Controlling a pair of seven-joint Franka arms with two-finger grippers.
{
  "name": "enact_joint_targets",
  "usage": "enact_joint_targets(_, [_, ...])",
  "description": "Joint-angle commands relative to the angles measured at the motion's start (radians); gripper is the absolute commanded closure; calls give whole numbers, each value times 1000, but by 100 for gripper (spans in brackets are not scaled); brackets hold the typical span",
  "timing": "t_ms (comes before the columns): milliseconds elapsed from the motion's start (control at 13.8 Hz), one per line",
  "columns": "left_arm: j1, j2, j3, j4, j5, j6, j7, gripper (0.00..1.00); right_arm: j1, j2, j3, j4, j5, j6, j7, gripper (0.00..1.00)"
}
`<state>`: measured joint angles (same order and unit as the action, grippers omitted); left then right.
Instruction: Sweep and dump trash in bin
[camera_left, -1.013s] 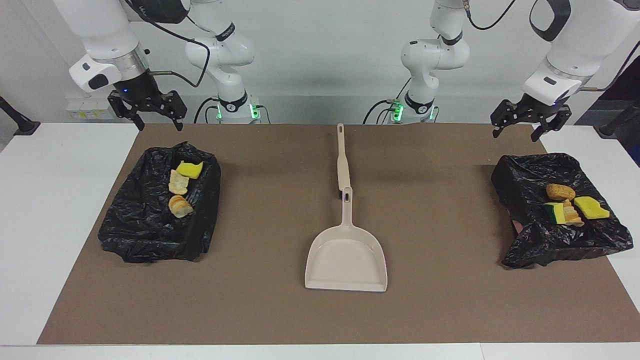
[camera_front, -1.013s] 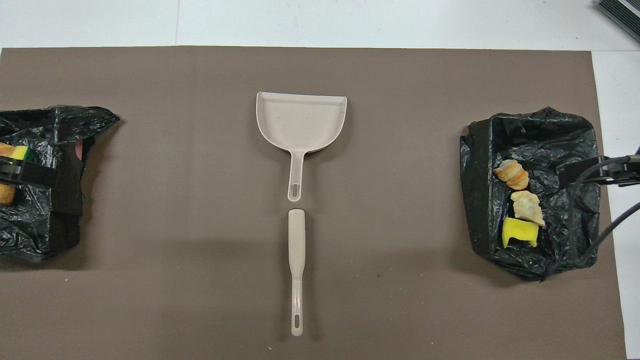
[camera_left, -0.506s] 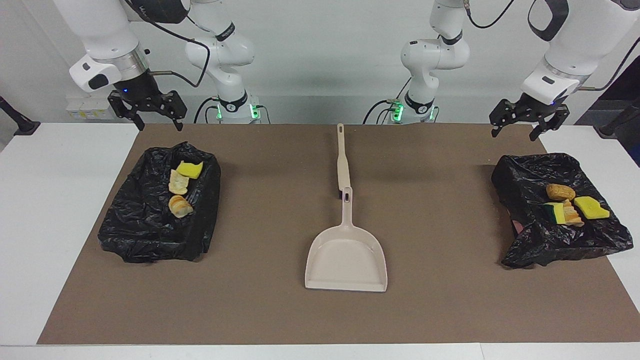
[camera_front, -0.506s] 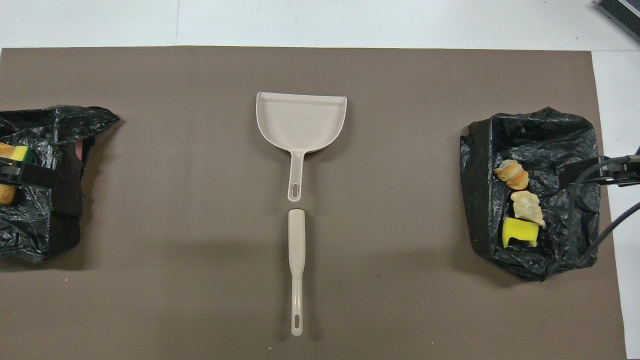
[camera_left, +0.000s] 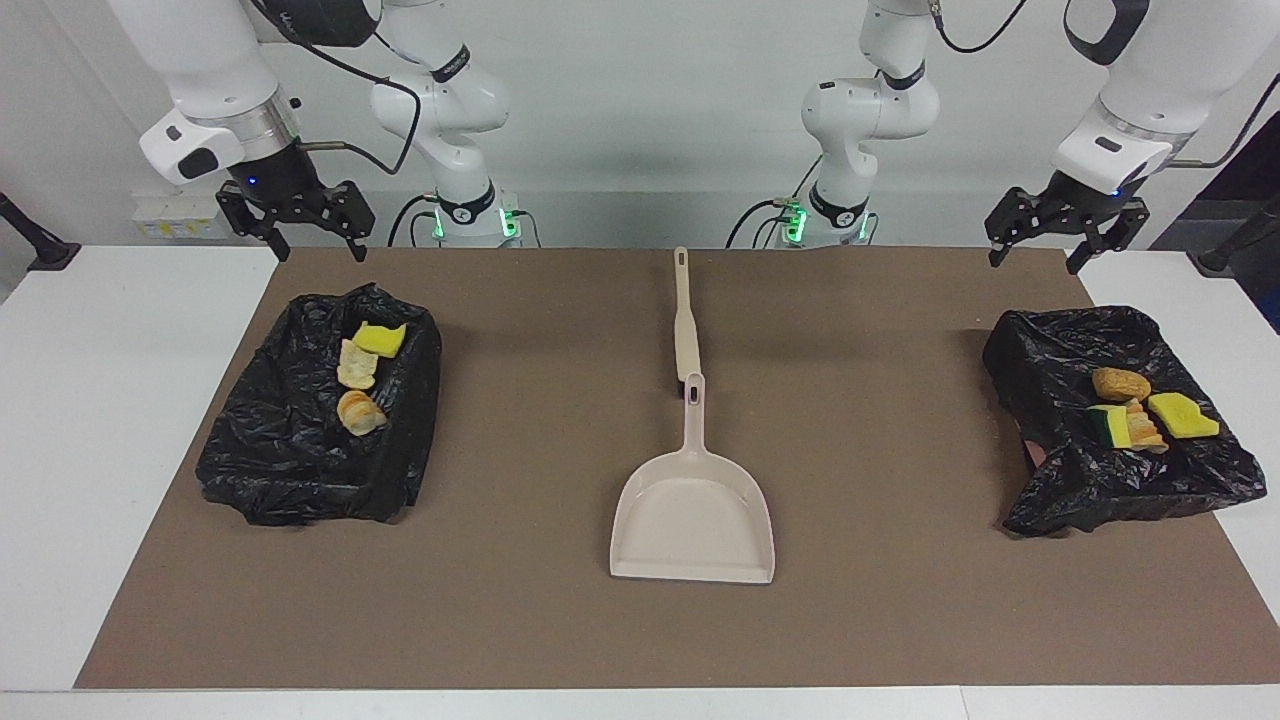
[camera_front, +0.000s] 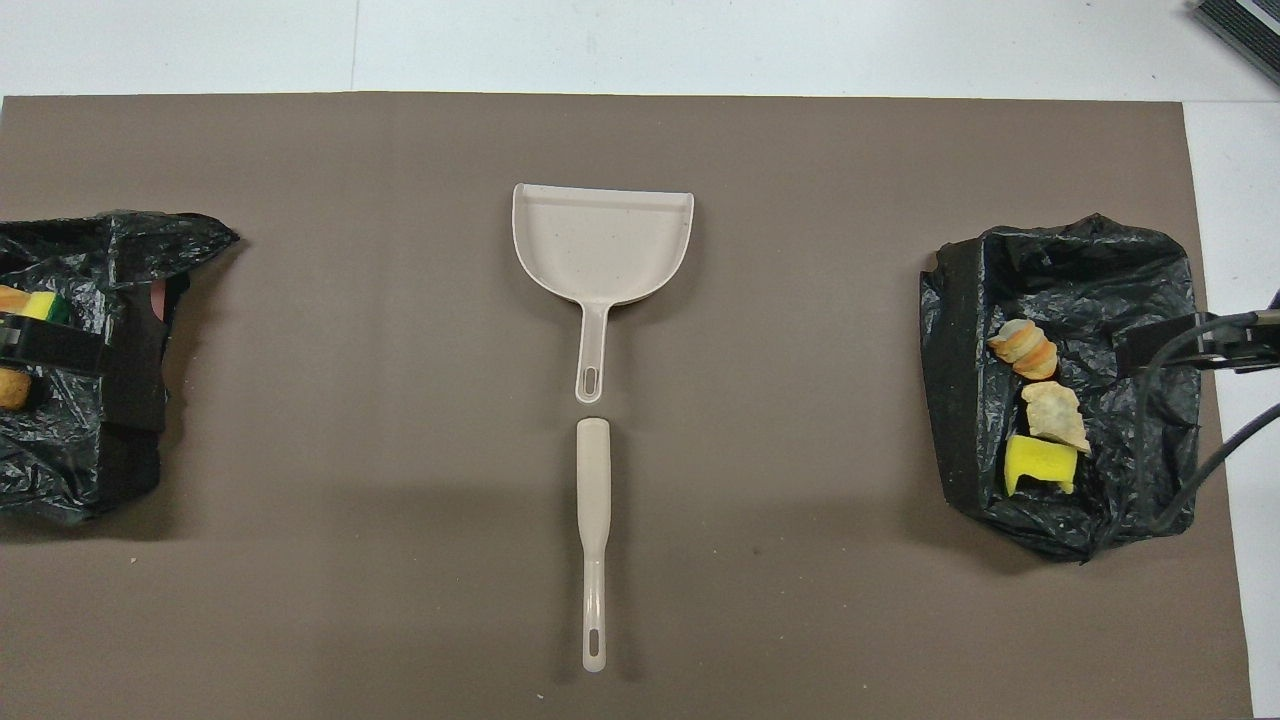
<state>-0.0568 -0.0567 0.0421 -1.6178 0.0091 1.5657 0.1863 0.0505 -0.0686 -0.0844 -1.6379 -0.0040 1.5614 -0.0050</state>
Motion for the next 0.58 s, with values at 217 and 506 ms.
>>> enact_joint_targets(217, [-2,12,2,22,-9,-19,-4,0,-6,-11,3,-7,13,-6,-29,0])
enact_joint_targets(506, [0,11,2,18,-9,-19,-4,0,-6,-11,3,-7,15,-4,-29,0])
